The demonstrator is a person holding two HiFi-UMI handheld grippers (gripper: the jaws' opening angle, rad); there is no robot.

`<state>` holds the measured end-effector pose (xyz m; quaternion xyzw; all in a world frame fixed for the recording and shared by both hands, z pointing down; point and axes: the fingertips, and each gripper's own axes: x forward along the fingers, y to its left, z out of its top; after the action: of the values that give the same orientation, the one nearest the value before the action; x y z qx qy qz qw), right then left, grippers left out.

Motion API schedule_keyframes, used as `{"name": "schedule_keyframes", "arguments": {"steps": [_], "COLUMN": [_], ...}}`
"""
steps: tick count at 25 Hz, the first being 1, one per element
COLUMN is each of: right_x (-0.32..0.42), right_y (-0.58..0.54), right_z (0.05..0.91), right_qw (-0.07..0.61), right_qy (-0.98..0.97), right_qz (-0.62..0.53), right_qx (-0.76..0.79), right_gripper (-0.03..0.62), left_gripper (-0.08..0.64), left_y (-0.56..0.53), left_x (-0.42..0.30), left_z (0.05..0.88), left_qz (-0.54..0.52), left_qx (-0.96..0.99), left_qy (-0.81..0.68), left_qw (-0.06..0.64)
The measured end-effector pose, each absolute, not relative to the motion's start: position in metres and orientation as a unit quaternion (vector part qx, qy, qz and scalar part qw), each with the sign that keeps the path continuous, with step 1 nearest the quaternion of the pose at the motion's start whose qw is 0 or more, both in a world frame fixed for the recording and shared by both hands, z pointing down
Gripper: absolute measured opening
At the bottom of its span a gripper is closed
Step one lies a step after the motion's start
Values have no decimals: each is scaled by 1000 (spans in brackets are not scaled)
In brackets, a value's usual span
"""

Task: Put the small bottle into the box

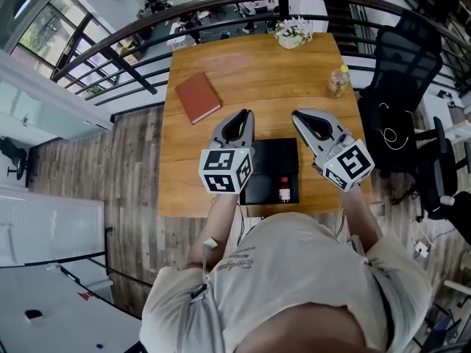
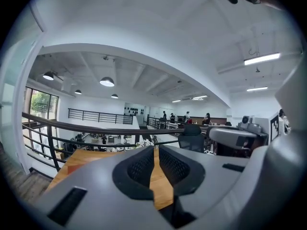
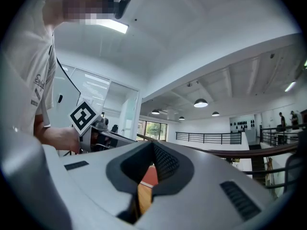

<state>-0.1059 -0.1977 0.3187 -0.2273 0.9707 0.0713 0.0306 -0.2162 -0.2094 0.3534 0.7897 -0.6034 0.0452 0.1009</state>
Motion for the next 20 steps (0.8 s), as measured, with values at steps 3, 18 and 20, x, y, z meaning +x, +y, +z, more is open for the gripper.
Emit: {"name": "schedule_keyframes", "arguments": {"steps": [3,18,20], "right_x": [-106,-106,-107], "right_y": [-197,-221,-224], "right_z": [316,316,318], "right_qw": [29,37,37], "right_qy": [969,965,965], "right_qz": [82,79,75], "right_qx": [-231,-248,-248], "right_gripper": [-5,-5,-5], "left_gripper": [41,41,41], "left_y": [-211,-232,-234], "left_x": [-217,-223,-224], "left_z": [349,348,351], "left_qz": [41,37,38], "left_qx": [792,796,796], "left_qy": [-601,-595,-595], "left_qw": [96,101,106]}}
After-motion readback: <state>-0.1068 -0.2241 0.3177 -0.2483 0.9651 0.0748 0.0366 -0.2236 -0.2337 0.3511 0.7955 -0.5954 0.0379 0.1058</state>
